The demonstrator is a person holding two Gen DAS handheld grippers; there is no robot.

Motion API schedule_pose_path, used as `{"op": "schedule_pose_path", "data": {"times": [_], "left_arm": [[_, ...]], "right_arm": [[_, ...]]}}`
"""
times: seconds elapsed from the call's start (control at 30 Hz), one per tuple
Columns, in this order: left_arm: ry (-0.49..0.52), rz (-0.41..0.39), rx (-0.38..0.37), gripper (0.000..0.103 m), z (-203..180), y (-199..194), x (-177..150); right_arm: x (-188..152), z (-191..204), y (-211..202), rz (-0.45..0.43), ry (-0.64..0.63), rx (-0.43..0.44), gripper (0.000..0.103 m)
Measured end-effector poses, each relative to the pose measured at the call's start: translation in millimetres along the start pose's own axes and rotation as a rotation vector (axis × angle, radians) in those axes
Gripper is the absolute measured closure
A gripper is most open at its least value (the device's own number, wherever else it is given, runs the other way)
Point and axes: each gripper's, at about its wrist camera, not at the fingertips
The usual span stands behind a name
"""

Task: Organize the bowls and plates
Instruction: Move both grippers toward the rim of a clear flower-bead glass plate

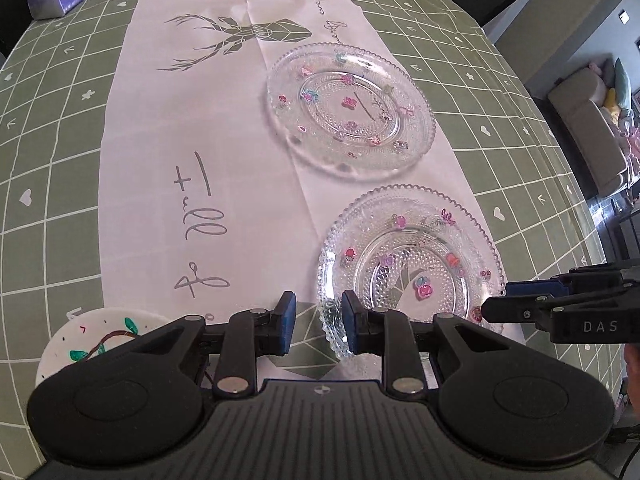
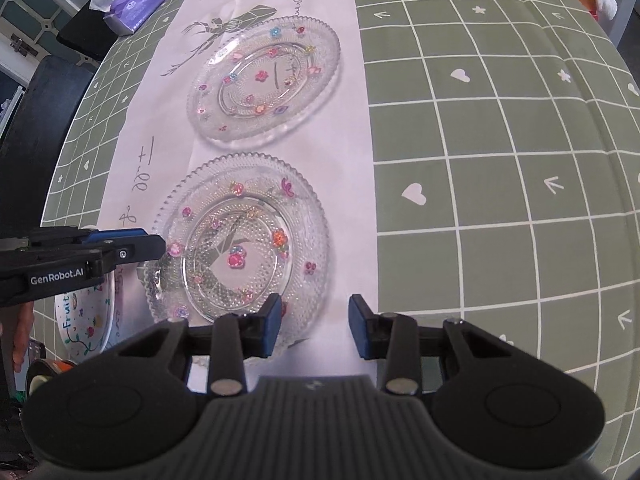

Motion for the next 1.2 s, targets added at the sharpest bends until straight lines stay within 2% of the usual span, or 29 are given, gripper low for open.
{"op": "schedule_pose_path", "data": {"times": [0.2, 0.4, 0.67, 0.8, 1.2], "left_arm": [[0.005, -0.002, -0.022, 0.083, -4, 3, 0], [0.007, -0.005, -0.016, 0.083, -5, 3, 0], [0.048, 0.004, 0.026, 0.084, -13, 4, 1], [0.034, 0.008, 0.048, 0.090, -13, 1, 3], [0.012, -0.016, 0.062, 0.091, -44, -25, 6]], "right_arm": [[2, -2, 1, -0.005, 0.016, 0.007, 0.076], [1, -1, 3, -0.003, 0.021, 0.022, 0.086], [-1, 0, 3, -0.008, 0.037, 0.025, 0.089], [-1, -2, 1, 0.002, 0.060, 0.036, 0.092], [-5, -18, -29, -0.057, 0.086, 0.045, 0.092]]}}
Point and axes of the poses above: each gripper's, at about its wrist camera, not at the fingertips, and y roughly the way its jaws point, z to its left, x to its top, and after that the axes turned 6 degrees about -x, right-handed
